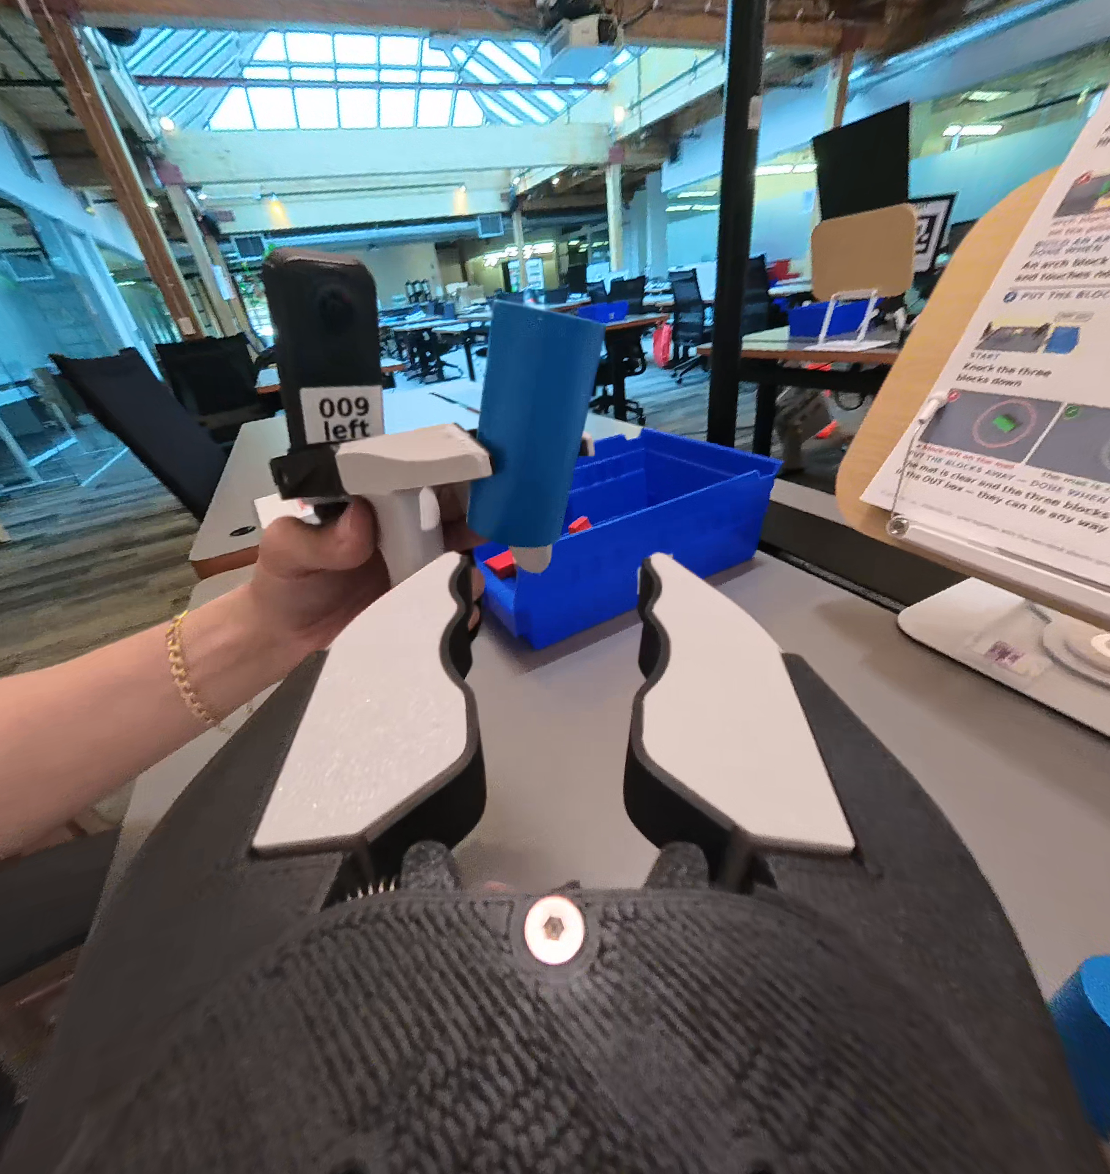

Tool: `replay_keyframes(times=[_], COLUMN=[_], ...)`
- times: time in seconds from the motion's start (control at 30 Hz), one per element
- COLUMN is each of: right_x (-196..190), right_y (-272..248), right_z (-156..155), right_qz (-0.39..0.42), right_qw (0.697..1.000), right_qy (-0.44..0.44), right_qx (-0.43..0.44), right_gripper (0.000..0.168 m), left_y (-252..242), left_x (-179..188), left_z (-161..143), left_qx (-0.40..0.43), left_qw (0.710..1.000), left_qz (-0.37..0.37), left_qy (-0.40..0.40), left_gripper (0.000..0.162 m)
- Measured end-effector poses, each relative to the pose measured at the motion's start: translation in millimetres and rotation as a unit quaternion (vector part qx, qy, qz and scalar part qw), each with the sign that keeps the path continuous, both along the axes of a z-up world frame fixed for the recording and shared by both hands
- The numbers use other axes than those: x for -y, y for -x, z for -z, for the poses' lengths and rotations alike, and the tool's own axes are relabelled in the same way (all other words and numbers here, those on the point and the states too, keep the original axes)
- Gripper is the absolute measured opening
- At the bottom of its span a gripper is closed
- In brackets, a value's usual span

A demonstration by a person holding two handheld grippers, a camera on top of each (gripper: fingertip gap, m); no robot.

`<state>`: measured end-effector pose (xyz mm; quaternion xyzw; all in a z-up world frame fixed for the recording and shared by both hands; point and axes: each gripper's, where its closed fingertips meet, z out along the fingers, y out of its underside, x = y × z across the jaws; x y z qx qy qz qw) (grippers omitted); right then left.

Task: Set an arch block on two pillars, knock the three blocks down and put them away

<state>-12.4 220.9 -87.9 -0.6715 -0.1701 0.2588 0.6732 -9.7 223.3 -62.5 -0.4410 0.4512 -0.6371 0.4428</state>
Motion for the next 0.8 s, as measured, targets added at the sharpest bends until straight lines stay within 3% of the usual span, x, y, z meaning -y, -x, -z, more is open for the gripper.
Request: replay_keyframes(times=[0.2,0.37,0.63,0.8], right_x=[-4.5,-5.7,-4.8,-1.1], right_y=[4.1,4.3,0.6,0.5], right_z=[0.3,1.8,9.0,12.3], right_qz=[0.023,0.038,0.064,0.066], right_qw=[1.000,0.998,0.988,0.987], right_qy=[-0.009,-0.021,-0.056,-0.068], right_qx=[0.015,0.040,0.128,0.130], right_gripper=[0.049,0.039,0.032,0.032], left_y=[-6.7,-11.6,-13.2,-9.2], left_x=[6.7,7.9,6.9,4.2], left_z=[3.0,7.5,13.4,-3.1], left_qx=[0.007,0.009,0.003,-0.004], left_qw=[1.000,1.000,1.000,0.999], left_qz=[-0.010,-0.022,-0.019,-0.045], left_qy=[-0.004,-0.007,0.004,-0.030], left_gripper=[0.032,0.032,0.031,0.039])
